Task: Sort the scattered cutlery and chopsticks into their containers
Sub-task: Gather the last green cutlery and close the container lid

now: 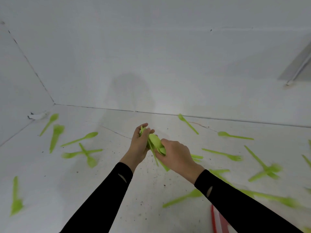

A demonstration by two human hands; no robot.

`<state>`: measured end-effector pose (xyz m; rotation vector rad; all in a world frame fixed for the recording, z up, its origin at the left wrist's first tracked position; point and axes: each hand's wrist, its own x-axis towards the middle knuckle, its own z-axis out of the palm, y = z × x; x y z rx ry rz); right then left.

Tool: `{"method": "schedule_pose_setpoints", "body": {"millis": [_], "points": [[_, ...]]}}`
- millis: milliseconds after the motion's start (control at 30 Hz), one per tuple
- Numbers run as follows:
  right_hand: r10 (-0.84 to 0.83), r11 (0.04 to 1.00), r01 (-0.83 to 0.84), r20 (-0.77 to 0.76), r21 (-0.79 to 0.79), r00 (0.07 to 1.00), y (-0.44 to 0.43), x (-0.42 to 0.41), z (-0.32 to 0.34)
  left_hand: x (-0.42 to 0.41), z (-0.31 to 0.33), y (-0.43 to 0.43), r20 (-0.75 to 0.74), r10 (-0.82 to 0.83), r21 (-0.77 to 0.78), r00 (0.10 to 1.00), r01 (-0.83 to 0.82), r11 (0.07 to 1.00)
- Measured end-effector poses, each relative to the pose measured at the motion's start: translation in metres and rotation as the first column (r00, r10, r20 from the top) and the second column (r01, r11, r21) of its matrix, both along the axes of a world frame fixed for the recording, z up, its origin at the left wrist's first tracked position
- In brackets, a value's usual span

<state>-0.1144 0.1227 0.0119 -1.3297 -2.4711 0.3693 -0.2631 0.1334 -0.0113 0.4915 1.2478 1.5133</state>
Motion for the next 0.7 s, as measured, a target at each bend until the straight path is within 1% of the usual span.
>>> {"method": "schedule_pose_setpoints", "body": {"millis": [33, 100, 133, 167, 233, 300, 367, 433, 533, 600, 633, 700], "points": [[-0.003, 0.999, -0.001, -0.079, -0.053, 0.997, 0.0, 0.006, 0.001, 0.004, 0.002, -0.003, -0.008, -0.011, 0.02, 1.0, 0.011, 1.0], [-0.054, 0.984, 0.006, -0.271, -0.176, 0.961, 0.003, 0.017, 0.005, 0.011, 0.006, -0.008, -0.024, -0.034, 0.063, 0.999, 0.036, 0.997], [-0.078, 0.978, 0.007, -0.331, -0.209, 0.941, 0.006, 0.025, 0.007, 0.018, 0.01, -0.01, -0.039, -0.048, 0.075, 0.998, 0.051, 0.996], [-0.096, 0.974, 0.014, -0.355, -0.226, 0.93, 0.01, 0.031, 0.009, 0.023, 0.014, -0.012, -0.061, -0.067, 0.074, 0.996, 0.072, 0.995], [-0.088, 0.971, 0.003, -0.342, -0.24, 0.936, 0.016, 0.044, 0.014, 0.037, 0.02, -0.016, -0.101, -0.11, 0.053, 0.989, 0.115, 0.992], [-0.033, 0.972, -0.038, -0.292, -0.234, 0.956, 0.018, 0.051, 0.017, 0.054, 0.022, -0.02, -0.111, -0.144, 0.056, 0.983, 0.151, 0.987], [0.013, 0.974, -0.064, -0.229, -0.216, 0.973, 0.018, 0.054, 0.018, 0.068, 0.021, -0.023, -0.121, -0.148, 0.08, 0.982, 0.159, 0.984], [0.043, 0.967, -0.095, -0.214, -0.238, 0.976, 0.018, 0.057, 0.021, 0.076, 0.018, -0.028, -0.14, -0.137, 0.104, 0.981, 0.152, 0.983], [0.09, 0.908, -0.179, -0.239, -0.379, 0.967, 0.021, 0.067, 0.027, 0.08, 0.011, -0.036, -0.2, -0.115, 0.125, 0.973, 0.141, 0.982], [0.113, 0.869, -0.224, -0.264, -0.441, 0.958, 0.025, 0.075, 0.026, 0.081, 0.007, -0.042, -0.209, -0.076, 0.131, 0.975, 0.104, 0.986], [0.101, 0.862, -0.234, -0.299, -0.45, 0.949, 0.026, 0.078, 0.024, 0.081, 0.004, -0.045, -0.204, -0.045, 0.126, 0.978, 0.071, 0.989], [-0.014, 0.856, -0.199, -0.407, -0.477, 0.913, 0.025, 0.08, 0.02, 0.08, -0.001, -0.051, -0.174, 0.014, 0.117, 0.985, 0.007, 0.993]]}}
